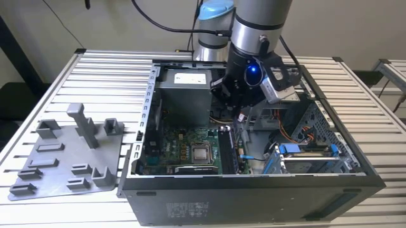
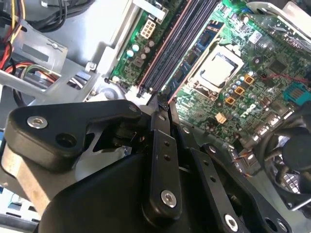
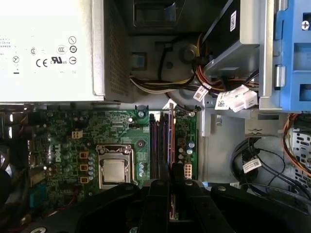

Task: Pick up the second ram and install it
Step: 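Insert the second ram into the second slot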

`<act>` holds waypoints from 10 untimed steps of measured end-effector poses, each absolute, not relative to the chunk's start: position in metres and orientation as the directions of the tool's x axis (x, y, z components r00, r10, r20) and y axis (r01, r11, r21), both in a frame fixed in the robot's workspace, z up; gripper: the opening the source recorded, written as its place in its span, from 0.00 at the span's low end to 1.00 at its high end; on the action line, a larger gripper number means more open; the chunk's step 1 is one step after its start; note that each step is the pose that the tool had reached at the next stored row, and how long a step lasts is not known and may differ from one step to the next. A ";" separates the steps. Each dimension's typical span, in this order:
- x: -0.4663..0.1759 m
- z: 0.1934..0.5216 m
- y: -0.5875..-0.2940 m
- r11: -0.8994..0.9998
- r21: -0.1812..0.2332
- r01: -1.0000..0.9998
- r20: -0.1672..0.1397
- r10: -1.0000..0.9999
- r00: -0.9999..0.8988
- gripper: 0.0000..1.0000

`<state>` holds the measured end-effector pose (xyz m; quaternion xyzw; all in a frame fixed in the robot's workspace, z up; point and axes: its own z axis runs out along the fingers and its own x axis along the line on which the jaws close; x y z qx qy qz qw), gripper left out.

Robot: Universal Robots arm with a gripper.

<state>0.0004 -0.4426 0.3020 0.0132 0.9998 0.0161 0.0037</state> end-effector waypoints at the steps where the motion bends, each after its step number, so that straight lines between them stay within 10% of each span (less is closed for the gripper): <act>1: 0.000 0.301 -0.443 0.999 0.031 0.025 -0.007 0.025 -1.000 0.14; 10: -0.003 0.292 -0.443 1.000 0.006 0.010 -0.007 0.010 -1.000 0.14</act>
